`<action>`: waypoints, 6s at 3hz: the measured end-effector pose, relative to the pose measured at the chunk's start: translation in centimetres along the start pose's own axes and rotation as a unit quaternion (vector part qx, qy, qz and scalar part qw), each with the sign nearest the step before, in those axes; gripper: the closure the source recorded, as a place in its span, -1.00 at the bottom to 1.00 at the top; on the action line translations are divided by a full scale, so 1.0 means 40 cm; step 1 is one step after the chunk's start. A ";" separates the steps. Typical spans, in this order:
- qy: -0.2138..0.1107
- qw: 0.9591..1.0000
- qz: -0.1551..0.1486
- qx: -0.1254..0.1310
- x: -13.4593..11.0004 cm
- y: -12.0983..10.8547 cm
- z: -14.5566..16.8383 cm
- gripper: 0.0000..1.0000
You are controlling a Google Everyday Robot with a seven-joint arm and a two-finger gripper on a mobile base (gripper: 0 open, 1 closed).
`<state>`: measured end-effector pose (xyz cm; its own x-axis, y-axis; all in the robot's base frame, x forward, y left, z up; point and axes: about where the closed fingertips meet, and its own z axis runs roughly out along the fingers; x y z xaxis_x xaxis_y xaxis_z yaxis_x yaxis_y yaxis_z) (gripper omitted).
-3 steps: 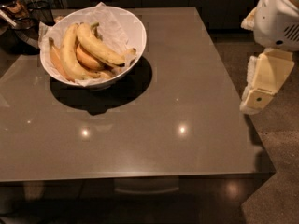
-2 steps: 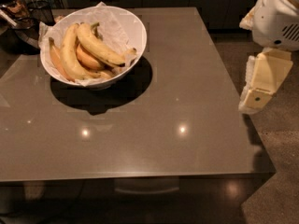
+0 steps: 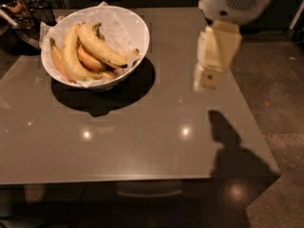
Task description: Pick banana from white bowl
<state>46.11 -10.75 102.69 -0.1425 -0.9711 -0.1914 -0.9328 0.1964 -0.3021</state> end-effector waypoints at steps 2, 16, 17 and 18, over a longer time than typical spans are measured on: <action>-0.001 0.999 -0.042 0.005 -0.169 -0.035 0.018 -1.00; -0.044 0.991 0.059 -0.111 -0.571 -0.244 0.337 -0.44; -0.037 0.992 0.053 -0.113 -0.600 -0.245 0.363 -0.44; -0.030 0.991 0.047 -0.118 -0.618 -0.242 0.391 -0.42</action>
Offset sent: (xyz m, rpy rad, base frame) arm 0.0178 0.0420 0.0023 -0.0346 0.0118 0.0463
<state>63.83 13.49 95.76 -0.2184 -0.9393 -0.2647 -0.9691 0.2406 -0.0540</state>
